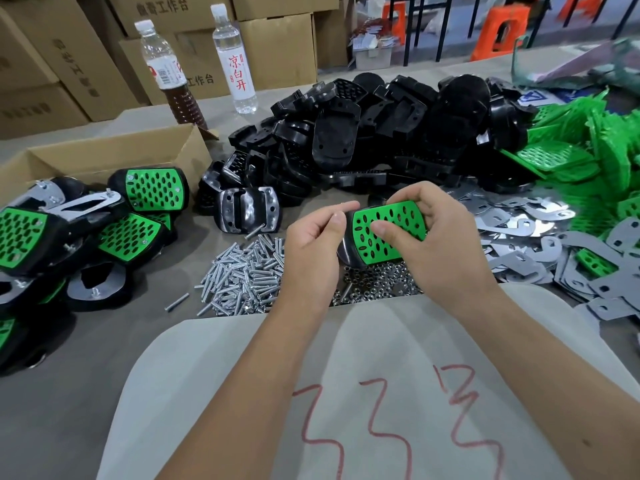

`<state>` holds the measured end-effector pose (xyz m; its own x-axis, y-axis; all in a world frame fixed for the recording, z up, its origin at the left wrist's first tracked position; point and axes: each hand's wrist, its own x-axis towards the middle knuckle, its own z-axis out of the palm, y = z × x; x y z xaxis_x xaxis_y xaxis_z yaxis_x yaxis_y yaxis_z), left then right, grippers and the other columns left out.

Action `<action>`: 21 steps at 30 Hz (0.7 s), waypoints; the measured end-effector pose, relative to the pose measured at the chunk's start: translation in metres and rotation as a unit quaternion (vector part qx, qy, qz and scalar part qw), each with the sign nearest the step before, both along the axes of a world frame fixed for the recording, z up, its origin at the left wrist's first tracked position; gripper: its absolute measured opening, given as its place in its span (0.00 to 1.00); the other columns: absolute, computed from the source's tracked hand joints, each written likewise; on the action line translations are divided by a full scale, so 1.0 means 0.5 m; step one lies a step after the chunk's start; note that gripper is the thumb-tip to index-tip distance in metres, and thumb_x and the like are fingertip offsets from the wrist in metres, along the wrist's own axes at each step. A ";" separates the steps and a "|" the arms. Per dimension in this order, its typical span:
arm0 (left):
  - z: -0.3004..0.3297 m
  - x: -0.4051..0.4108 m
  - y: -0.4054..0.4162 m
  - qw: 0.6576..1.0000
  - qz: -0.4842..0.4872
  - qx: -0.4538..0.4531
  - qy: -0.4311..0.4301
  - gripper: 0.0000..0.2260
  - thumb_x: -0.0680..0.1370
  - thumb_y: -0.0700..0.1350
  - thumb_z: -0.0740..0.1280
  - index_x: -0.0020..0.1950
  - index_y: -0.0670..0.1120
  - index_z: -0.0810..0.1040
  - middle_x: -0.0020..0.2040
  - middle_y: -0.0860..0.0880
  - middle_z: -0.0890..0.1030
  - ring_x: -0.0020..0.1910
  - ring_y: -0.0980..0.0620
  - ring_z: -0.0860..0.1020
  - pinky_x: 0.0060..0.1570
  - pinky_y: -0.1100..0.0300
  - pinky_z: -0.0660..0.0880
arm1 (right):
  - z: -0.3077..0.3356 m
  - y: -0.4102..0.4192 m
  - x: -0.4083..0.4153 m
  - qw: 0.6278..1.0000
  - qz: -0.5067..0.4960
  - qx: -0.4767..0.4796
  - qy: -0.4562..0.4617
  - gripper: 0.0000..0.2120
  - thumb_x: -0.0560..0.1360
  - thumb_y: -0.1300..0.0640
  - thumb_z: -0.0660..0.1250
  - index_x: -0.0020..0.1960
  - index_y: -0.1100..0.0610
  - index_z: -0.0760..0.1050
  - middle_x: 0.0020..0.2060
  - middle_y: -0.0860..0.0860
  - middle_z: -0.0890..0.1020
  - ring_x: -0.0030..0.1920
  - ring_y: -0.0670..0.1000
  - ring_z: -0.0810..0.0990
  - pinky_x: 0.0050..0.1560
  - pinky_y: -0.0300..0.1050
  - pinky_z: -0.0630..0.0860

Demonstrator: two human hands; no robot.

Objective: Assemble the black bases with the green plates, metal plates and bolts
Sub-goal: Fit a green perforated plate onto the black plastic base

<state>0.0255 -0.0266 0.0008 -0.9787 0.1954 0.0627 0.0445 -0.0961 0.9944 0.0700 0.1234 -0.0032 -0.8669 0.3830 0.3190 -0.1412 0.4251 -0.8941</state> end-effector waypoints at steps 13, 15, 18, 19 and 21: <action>-0.007 -0.003 -0.004 0.999 -0.003 -0.038 -0.002 0.19 0.73 0.27 0.74 0.57 0.47 0.84 0.55 0.43 0.85 0.53 0.49 0.84 0.55 0.48 0.84 | 0.002 -0.022 -0.015 0.996 -0.072 0.055 -0.023 0.18 0.71 0.50 0.82 0.52 0.49 0.76 0.43 0.45 0.83 0.45 0.42 0.81 0.39 0.28 0.73; -0.006 -0.003 -0.007 0.999 0.010 -0.015 -0.031 0.20 0.72 0.26 0.74 0.55 0.47 0.85 0.52 0.43 0.86 0.48 0.50 0.85 0.49 0.53 0.84 | 0.002 -0.016 -0.017 0.996 -0.081 0.034 -0.032 0.22 0.67 0.47 0.84 0.52 0.52 0.76 0.41 0.45 0.82 0.40 0.42 0.79 0.38 0.31 0.73; -0.003 -0.007 -0.013 0.997 0.010 0.004 -0.071 0.20 0.71 0.26 0.75 0.55 0.46 0.85 0.52 0.42 0.86 0.48 0.49 0.85 0.44 0.57 0.83 | -0.001 -0.008 -0.017 0.998 -0.042 0.002 -0.042 0.16 0.67 0.47 0.84 0.47 0.52 0.81 0.40 0.47 0.86 0.40 0.47 0.84 0.43 0.50 0.83; -0.003 -0.009 -0.014 0.997 0.004 0.010 -0.081 0.20 0.71 0.25 0.75 0.55 0.46 0.85 0.54 0.41 0.86 0.49 0.47 0.85 0.43 0.57 0.83 | -0.003 -0.007 -0.016 0.999 -0.017 -0.013 -0.037 0.13 0.69 0.49 0.84 0.46 0.50 0.82 0.40 0.48 0.87 0.42 0.49 0.86 0.45 0.54 0.85; 0.000 -0.014 -0.017 0.995 -0.010 0.016 -0.095 0.19 0.71 0.25 0.74 0.55 0.44 0.84 0.55 0.39 0.85 0.51 0.43 0.85 0.45 0.55 0.83 | -0.005 -0.004 -0.015 0.999 0.017 -0.035 -0.029 0.10 0.71 0.53 0.83 0.45 0.49 0.82 0.41 0.48 0.87 0.45 0.52 0.87 0.47 0.59 0.85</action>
<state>0.0187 -0.0349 0.0007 -0.9694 0.2160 -0.1165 -0.1461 -0.1267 0.9811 0.0624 0.1214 -0.0058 -0.8965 0.3718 0.2407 -0.1012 0.3571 -0.9286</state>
